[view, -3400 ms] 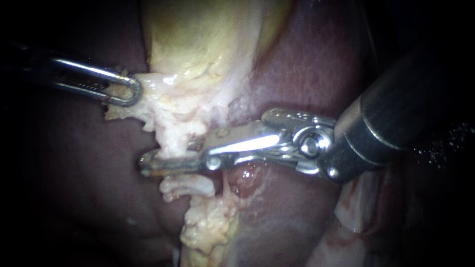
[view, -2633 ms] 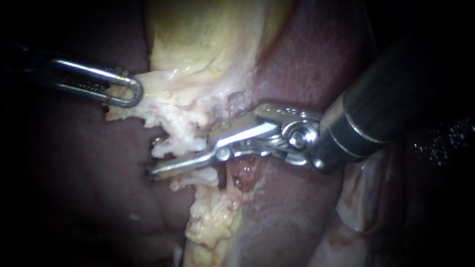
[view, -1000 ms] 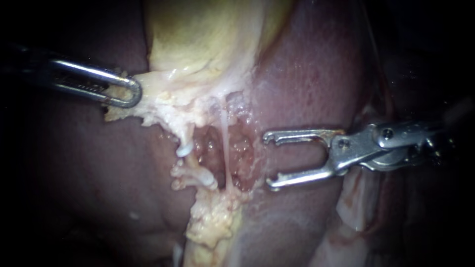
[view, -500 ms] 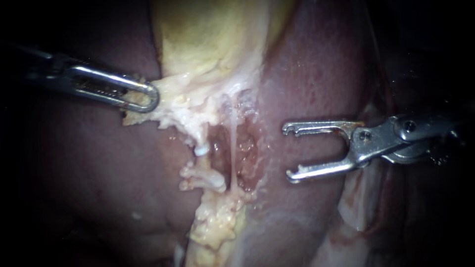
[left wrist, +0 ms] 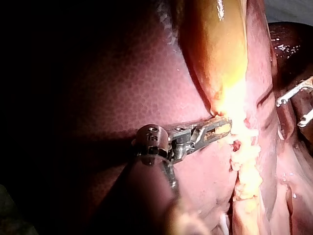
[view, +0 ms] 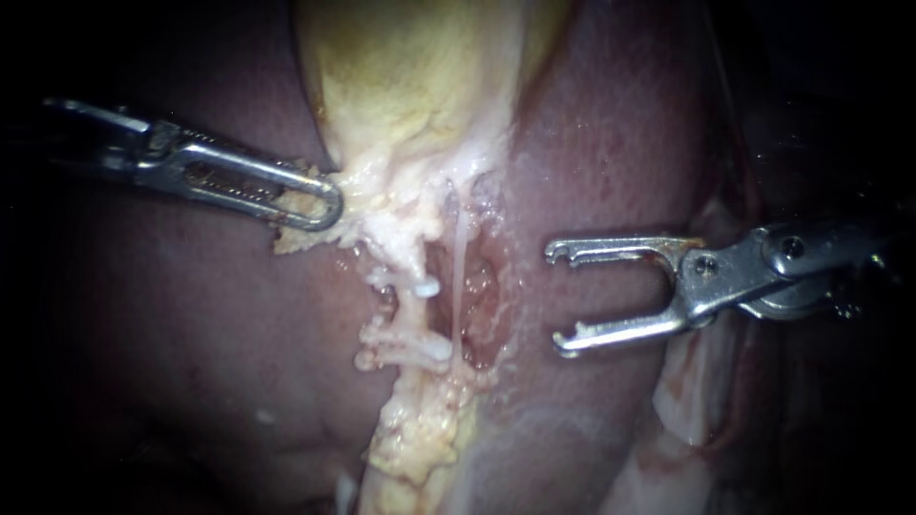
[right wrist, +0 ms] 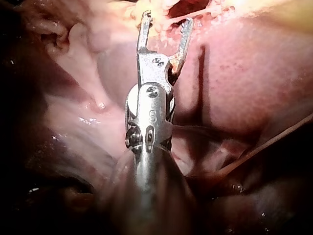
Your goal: Going back third clip left tube
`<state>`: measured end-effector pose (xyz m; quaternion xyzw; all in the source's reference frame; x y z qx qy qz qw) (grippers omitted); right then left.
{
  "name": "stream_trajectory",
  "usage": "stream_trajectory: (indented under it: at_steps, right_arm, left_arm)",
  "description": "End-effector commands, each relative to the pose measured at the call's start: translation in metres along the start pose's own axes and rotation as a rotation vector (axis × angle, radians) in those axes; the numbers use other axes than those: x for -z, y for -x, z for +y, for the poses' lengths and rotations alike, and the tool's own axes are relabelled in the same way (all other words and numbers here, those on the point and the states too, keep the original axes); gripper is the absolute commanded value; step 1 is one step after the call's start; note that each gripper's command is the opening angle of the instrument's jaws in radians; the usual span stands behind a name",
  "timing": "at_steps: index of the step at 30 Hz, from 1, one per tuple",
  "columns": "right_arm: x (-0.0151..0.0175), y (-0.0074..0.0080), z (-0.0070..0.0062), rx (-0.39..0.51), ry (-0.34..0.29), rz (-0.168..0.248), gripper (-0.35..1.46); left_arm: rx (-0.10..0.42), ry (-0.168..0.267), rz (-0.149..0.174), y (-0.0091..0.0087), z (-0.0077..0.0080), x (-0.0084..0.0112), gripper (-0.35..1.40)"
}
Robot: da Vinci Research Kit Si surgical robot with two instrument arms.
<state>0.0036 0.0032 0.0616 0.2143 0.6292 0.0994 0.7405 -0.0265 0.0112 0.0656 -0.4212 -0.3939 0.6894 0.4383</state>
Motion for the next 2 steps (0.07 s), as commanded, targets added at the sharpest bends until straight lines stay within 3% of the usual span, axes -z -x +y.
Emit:
stream_trajectory:
  at_steps: [1,2]
  right_arm:
    - [-0.0001,0.0,0.0,0.0,-0.002,0.0,0.5]
    - [-0.0002,-0.0001,-0.0001,0.0,-0.002,0.0,0.5]
  left_arm:
    - [0.0,0.001,-0.001,0.0,0.0,0.0002,-0.35]
    - [0.0,0.002,-0.001,0.0,0.0,0.0003,-0.35]
